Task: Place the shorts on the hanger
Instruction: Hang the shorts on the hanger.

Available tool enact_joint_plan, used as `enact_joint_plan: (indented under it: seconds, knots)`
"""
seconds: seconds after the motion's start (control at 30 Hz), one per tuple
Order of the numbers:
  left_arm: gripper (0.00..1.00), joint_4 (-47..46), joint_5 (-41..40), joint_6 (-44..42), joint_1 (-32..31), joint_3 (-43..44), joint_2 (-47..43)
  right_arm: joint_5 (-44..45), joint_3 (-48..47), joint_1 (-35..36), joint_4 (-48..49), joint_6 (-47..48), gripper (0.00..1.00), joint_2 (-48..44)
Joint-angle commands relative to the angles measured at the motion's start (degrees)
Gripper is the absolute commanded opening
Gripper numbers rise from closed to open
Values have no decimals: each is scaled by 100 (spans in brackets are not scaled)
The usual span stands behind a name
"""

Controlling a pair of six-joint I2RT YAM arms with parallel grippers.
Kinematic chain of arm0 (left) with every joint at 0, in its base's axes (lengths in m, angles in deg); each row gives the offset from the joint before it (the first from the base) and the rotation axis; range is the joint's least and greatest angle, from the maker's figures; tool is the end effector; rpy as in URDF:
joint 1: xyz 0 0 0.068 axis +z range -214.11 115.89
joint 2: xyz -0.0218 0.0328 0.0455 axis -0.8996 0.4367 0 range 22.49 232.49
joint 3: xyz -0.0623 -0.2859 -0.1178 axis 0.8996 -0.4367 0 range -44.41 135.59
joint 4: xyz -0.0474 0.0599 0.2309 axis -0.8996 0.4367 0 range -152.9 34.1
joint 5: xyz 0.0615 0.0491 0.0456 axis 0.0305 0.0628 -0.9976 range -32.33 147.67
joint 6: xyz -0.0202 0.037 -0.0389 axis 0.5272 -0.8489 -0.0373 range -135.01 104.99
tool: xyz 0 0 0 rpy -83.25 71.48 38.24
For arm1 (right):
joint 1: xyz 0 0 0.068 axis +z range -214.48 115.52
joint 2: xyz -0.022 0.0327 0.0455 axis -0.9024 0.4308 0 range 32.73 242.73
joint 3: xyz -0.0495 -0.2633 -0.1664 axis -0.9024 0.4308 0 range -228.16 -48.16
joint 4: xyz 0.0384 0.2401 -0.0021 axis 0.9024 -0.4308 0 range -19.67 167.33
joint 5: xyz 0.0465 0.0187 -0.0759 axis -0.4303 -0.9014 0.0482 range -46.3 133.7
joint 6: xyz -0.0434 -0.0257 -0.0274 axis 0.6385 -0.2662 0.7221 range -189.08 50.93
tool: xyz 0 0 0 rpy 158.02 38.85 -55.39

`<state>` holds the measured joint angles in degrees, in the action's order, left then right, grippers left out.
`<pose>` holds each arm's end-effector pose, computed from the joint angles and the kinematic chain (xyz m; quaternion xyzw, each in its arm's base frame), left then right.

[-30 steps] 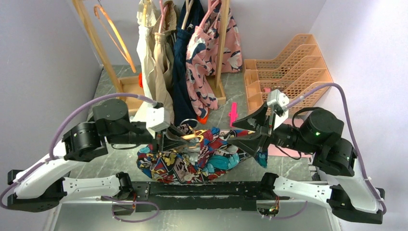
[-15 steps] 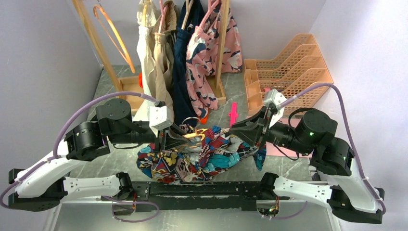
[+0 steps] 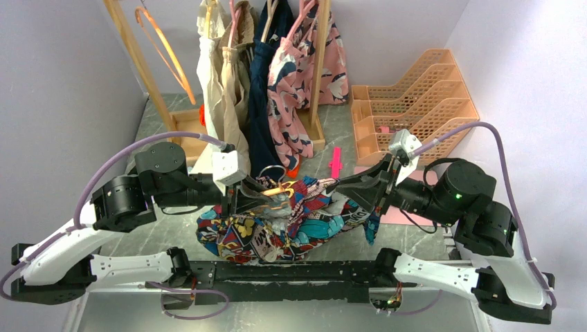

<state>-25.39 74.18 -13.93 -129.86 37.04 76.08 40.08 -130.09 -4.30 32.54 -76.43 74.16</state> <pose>0.0388 -0.1140 0.5007 0.4827 0.5894 -0.4432 0.4725 0.0156 0.0325 0.5006 -0.3452 0.6467 0.3971 0.5522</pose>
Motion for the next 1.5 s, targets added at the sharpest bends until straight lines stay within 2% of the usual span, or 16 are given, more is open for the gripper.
enact_joint_plan:
  seconds: [0.0, 0.13, 0.43, 0.97, 1.13, 1.2, 1.23, 1.4, 1.47]
  knots:
    - [7, -709, -370, 60, 28, 0, -262, -36, -189, 7, -130, -95, 28, 41]
    - [7, -898, -788, 141, 28, -153, -433, -119, 28, 5, 62, -399, 39, -135]
    - [7, -1113, -1038, 177, 28, -259, -472, -429, 546, 2, 699, -971, 44, -120]
    - [7, -1262, -959, 153, 28, -362, -472, 1237, 1021, 1, 1238, -1625, 51, 79]
    - [7, -1389, -899, 185, 28, -505, -474, 1308, 1106, 3, 1260, -1606, 52, 61]
    - [7, -1568, -846, 212, 28, -604, -461, 1271, 1122, 6, 1305, -1582, 48, 104]
    - [7, -1710, -828, 223, 28, -646, -432, 1260, 1107, 4, 1288, -1572, 43, 144]
    - [7, -1756, -664, 157, 28, -487, -127, 1132, 894, 10, 1201, -1472, 1, 188]
    - [7, -1697, -662, 160, 28, -552, -134, 940, 817, 5, 1166, -1415, 0, 69]
